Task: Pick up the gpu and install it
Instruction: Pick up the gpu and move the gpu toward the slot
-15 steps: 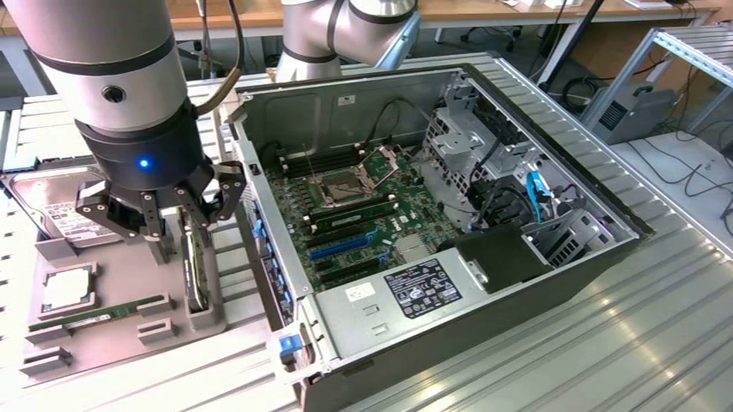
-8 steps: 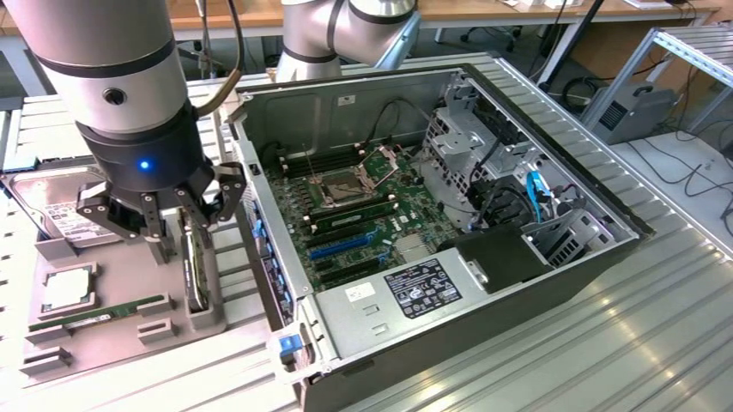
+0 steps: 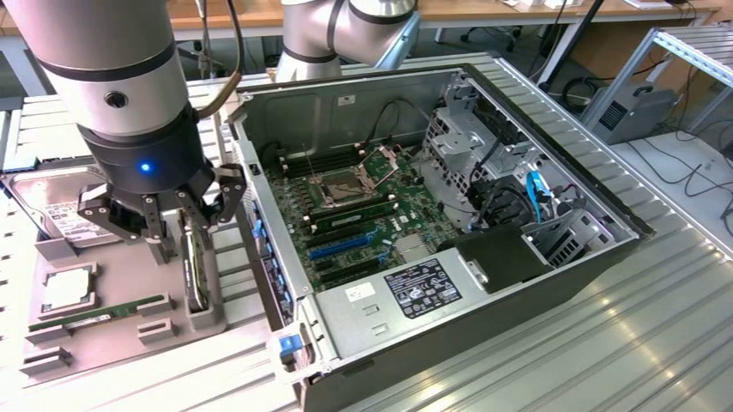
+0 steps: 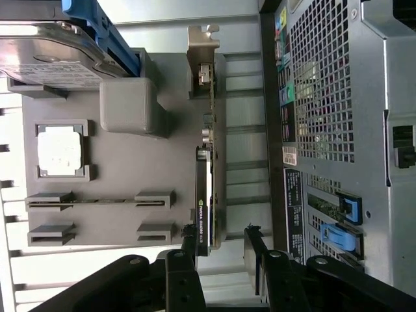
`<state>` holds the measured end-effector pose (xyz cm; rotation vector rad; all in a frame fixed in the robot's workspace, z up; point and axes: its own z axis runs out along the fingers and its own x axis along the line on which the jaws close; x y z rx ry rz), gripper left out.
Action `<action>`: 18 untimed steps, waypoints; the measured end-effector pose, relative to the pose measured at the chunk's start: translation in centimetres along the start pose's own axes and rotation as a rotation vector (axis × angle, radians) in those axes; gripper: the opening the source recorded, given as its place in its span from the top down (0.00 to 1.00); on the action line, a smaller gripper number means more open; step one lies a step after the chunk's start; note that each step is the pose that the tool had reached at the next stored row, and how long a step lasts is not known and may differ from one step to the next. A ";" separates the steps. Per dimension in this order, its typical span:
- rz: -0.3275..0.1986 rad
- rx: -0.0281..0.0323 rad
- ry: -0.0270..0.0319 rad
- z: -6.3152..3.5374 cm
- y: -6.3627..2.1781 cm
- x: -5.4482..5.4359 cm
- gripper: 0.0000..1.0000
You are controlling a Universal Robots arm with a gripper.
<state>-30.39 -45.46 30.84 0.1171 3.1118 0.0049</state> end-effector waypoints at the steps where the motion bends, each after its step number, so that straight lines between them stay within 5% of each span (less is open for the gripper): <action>1: 0.000 0.0000 0.0000 0.03 0.00 0.0 0.58; 18: 0.000 0.0000 0.0000 0.51 0.00 0.0 0.58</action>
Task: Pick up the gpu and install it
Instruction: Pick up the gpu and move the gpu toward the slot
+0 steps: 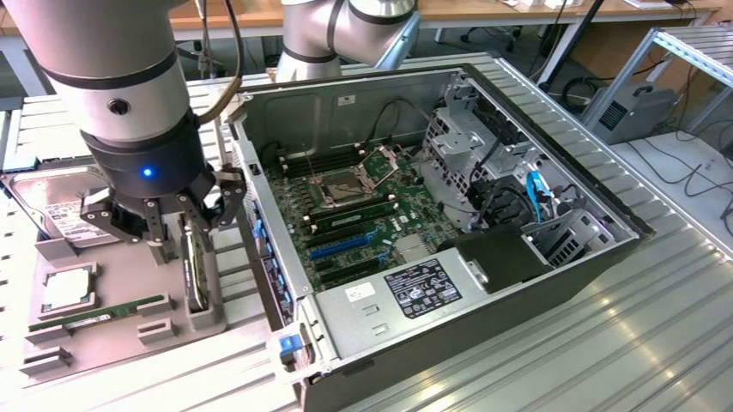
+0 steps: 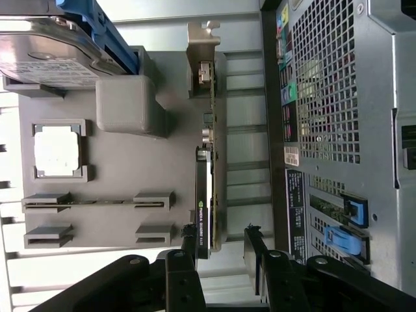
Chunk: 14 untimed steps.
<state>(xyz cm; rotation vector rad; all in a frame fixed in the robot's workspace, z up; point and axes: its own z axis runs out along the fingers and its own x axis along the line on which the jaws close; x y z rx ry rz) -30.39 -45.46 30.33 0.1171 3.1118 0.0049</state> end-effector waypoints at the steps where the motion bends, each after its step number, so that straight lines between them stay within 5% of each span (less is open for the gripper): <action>1: 0.000 0.0000 0.0000 0.03 0.00 0.0 0.58; 14: 0.000 0.0000 0.0000 0.42 0.00 0.0 0.58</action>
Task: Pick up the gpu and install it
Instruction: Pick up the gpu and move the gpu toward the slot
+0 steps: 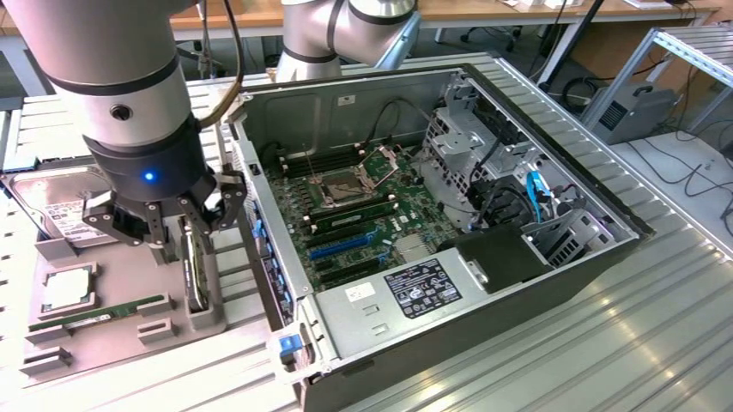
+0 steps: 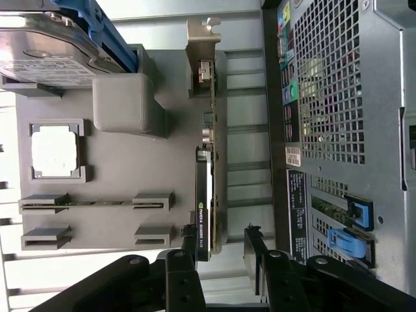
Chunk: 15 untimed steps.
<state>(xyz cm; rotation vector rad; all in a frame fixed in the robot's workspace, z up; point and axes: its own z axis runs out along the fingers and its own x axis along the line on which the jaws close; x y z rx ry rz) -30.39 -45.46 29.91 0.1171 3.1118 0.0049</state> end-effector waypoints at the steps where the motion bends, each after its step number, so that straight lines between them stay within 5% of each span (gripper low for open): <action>1: 0.000 0.0000 -0.0001 0.03 0.00 0.0 0.58; 15: 0.000 0.0000 0.0000 0.39 0.00 0.0 0.58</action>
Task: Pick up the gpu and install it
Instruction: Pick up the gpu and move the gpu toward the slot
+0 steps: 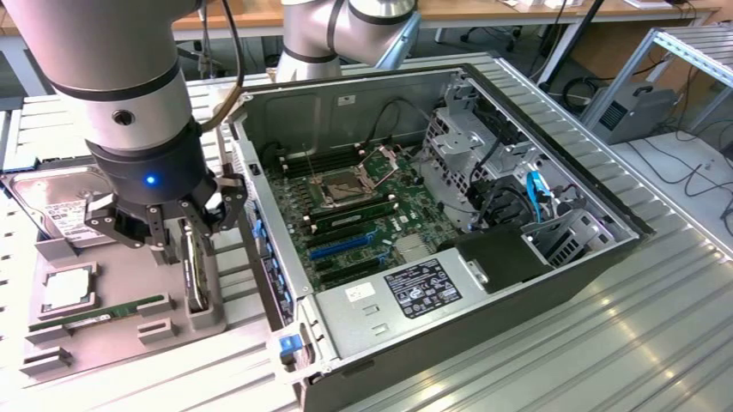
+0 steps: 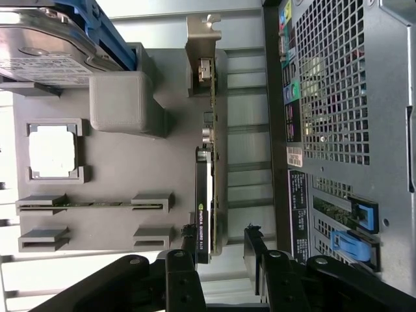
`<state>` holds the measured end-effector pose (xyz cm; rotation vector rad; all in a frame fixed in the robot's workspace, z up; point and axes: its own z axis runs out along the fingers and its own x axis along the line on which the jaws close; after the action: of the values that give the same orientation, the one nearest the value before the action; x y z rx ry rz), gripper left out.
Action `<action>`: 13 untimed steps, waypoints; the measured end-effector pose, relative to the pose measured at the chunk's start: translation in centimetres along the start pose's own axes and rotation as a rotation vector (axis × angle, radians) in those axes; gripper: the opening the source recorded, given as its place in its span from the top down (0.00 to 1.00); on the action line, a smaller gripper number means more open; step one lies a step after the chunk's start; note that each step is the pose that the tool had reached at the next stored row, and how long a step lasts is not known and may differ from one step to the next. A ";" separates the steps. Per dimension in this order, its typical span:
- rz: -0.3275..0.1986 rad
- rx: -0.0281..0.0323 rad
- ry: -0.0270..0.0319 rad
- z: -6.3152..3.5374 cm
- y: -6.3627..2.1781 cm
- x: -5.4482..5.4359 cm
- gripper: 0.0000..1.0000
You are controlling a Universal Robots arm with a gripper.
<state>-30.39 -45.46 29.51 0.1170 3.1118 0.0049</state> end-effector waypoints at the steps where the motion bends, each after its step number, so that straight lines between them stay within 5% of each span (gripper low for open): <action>1: 0.000 0.0000 0.0000 0.02 0.00 0.0 0.58; 13: 0.000 0.0000 0.0000 0.34 0.00 0.0 0.58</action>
<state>-30.39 -45.46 29.18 0.1171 3.1118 0.0048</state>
